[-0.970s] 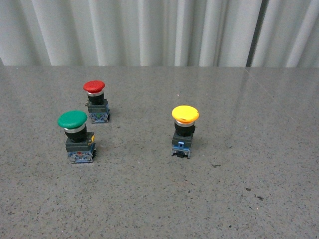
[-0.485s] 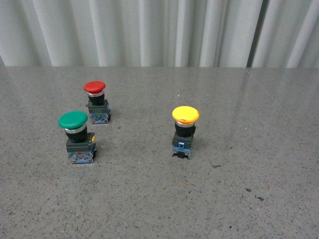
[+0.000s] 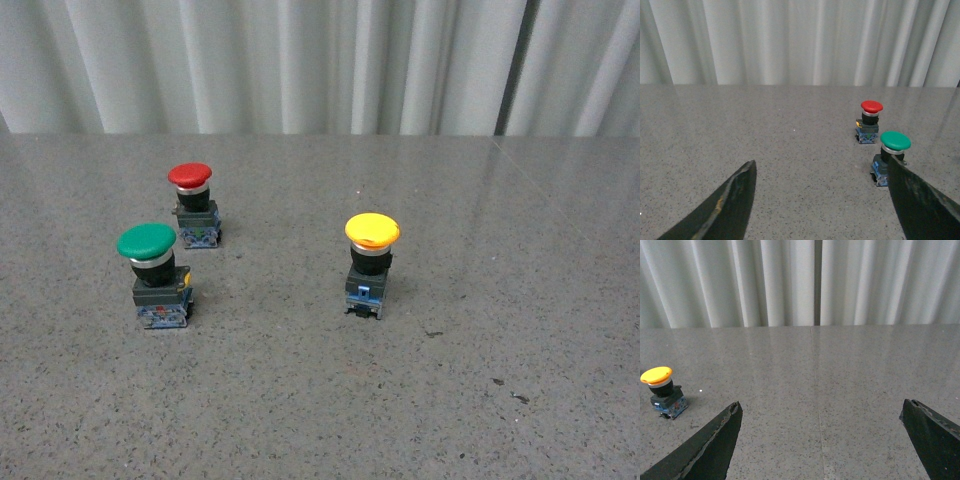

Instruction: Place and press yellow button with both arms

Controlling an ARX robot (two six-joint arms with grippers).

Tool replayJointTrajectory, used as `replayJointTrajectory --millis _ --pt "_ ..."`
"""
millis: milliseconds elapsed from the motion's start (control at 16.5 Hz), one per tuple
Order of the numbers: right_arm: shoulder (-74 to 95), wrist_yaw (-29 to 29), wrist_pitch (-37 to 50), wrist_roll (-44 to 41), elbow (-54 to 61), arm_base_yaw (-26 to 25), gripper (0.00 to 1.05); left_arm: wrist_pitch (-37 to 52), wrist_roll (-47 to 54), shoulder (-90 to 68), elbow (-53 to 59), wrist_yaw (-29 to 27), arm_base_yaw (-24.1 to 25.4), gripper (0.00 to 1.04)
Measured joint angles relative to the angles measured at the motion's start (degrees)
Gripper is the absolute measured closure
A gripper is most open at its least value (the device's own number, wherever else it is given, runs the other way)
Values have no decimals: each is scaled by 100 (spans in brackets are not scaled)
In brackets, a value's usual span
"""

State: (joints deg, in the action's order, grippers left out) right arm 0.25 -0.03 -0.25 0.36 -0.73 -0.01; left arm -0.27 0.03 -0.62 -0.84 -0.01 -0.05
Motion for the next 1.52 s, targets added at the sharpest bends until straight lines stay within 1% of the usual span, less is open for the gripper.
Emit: replayJointTrajectory --millis 61,121,242,303,364,424,485,545,667,727,848,909,970,1091,1273,1515 --pt "0 0 0 0 0 0 6 0 0 0 0 0 0 13" --pt "0 0 0 0 0 0 6 0 4 0 0 0 0 5" --pt "7 55 -44 11 -4 11 6 0 0 0 0 0 0 7" --pt "168 546 -400 192 -125 208 6 0 0 0 0 2 0 7" --pt "671 1084 -254 378 -245 380 6 -2 0 0 0 -13 0 7" --pt "1635 1248 387 452 -647 254 6 9 0 0 0 11 0 7" --pt "2479 1123 1202 413 -1152 105 6 2 0 0 0 4 0 7" --pt "3272 903 1869 337 -1650 149 6 2 0 0 -2 -9 0 7" --pt "4413 710 2573 205 -2258 367 6 4 0 0 -2 -2 0 7" --pt "5117 581 2887 168 -2570 514 6 4 0 0 -2 2 0 7" --pt "6457 428 3252 149 -3156 850 6 4 0 0 0 0 0 7" --pt "8216 358 3283 179 -4238 1567 6 4 0 0 0 0 0 7" --pt "8791 278 3193 223 -4546 1982 6 4 0 0 0 0 0 7" --pt "9090 170 3084 339 -4653 2345 8 4 0 0 0 0 0 7" --pt "9232 63 3038 422 -4673 2573 40 4 0 0 0 0 0 7" --pt "9283 31 2979 575 -4658 2588 82 2 0 0 0 0 0 7"
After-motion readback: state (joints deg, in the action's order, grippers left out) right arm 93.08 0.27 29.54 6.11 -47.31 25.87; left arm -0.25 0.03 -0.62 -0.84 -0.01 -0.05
